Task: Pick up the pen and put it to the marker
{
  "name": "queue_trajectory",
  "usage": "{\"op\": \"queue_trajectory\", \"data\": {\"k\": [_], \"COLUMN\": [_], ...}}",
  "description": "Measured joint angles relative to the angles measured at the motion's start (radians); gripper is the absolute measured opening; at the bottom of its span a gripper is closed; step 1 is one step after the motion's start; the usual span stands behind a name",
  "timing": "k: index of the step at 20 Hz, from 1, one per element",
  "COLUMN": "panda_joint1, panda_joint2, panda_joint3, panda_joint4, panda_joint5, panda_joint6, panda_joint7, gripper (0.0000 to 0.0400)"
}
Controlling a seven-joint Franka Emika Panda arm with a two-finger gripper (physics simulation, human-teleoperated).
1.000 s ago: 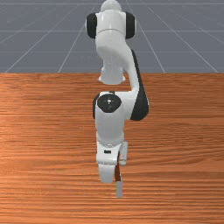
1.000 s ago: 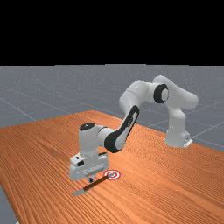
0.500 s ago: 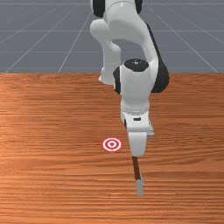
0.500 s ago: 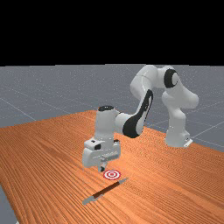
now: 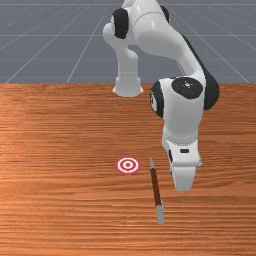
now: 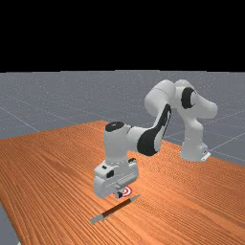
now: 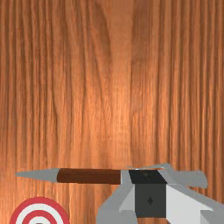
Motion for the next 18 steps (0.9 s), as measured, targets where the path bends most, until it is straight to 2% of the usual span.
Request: {"op": "queue_trajectory", "data": {"k": [1, 2, 3, 4, 5, 6, 7, 8, 9, 13, 18], "panda_joint1": [-0.001, 0.016, 0.007, 0.019, 0.018, 0.008, -0.005, 0.001, 0.001, -0.009, -0.075], "panda_joint2": [-0.027, -0.013, -0.07, -0.12, -0.159, -0.176, -0.163, -0.068, -0.137, 0.039, 0.018], "panda_joint3": [-0.003, -0.027, -0.02, -0.039, -0.037, -0.021, -0.001, -0.001, -0.007, 0.002, 0.003], "panda_joint4": [-0.095, -0.088, -0.214, -0.291, -0.308, -0.273, -0.201, -0.022, -0.19, -0.107, -0.155], "panda_joint5": [-0.004, -0.03, -0.024, -0.041, -0.042, -0.028, -0.016, -0.002, -0.012, -0.019, -0.019], "panda_joint6": [0.099, 0.126, 0.276, 0.37, 0.352, 0.258, 0.12, -0.025, 0.139, 0.199, 0.217], "panda_joint7": [0.002, 0.023, 0.019, 0.04, 0.04, 0.025, -0.022, 0.001, 0.007, -0.053, -0.141], "gripper": [0.0, 0.0, 0.0, 0.0, 0.0, 0.0, 0.0, 0.0, 0.0, 0.0, 0.0]}}
